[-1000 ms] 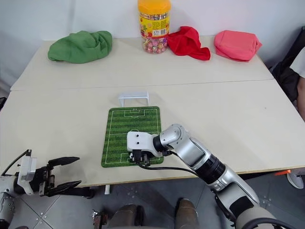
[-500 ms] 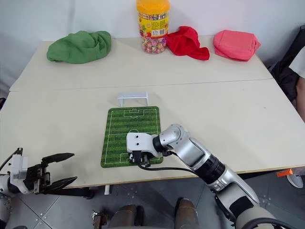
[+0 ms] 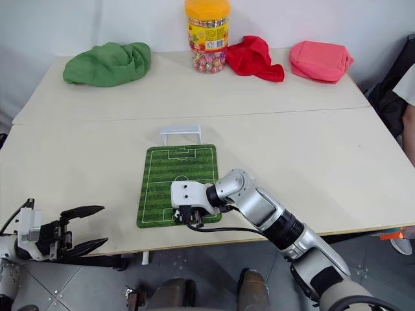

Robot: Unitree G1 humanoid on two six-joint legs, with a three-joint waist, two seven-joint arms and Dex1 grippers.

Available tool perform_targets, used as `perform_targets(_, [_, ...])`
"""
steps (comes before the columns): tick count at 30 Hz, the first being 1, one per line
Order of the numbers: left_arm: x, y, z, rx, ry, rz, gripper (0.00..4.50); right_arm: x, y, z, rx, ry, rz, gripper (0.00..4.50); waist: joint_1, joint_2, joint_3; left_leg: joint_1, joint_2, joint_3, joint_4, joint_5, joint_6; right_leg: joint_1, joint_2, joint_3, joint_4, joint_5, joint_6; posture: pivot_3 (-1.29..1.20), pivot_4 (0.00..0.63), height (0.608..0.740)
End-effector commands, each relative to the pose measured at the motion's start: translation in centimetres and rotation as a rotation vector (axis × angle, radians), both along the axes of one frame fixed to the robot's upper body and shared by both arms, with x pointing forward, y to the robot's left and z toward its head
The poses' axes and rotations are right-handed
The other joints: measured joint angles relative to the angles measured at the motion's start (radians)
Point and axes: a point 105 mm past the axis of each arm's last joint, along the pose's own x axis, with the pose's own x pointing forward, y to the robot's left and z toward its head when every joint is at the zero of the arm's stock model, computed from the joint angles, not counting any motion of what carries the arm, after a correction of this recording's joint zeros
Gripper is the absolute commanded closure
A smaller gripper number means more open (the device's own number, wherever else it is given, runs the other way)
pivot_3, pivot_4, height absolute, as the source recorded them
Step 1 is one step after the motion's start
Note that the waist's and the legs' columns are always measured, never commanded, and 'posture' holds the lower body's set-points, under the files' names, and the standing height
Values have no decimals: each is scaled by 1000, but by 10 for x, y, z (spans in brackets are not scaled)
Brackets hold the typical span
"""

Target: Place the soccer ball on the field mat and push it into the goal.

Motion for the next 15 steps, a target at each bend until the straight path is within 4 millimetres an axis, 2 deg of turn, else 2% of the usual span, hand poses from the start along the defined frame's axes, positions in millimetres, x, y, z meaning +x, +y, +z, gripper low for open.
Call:
perform_targets(1, [-2, -4, 1, 8, -10, -50, 0, -4, 4, 1, 10, -11, 26, 2364, 0, 0, 0, 0, 0, 0, 0, 0, 0, 0, 0, 0, 0, 0, 0, 0, 150, 740])
perform_targets(6, [0, -4, 2, 6, -14, -49, 0, -3, 6, 4, 19, -19, 28, 819, 0, 0, 0, 0, 0, 0, 0, 0, 0, 0, 0, 0, 0, 0, 0, 0, 150, 740])
perform_targets(10, [3, -4, 2, 4, -15, -48, 0, -5, 10, 19, 57, -46, 53, 819, 0, 0, 0, 0, 0, 0, 0, 0, 0, 0, 0, 0, 0, 0, 0, 0, 150, 740])
perform_targets(15, [7, -5, 1, 1, -14, -50, 0, -3, 17, 48, 129, -77, 72, 819, -2, 0, 0, 0, 0, 0, 0, 0, 0, 0, 0, 0, 0, 0, 0, 0, 150, 740])
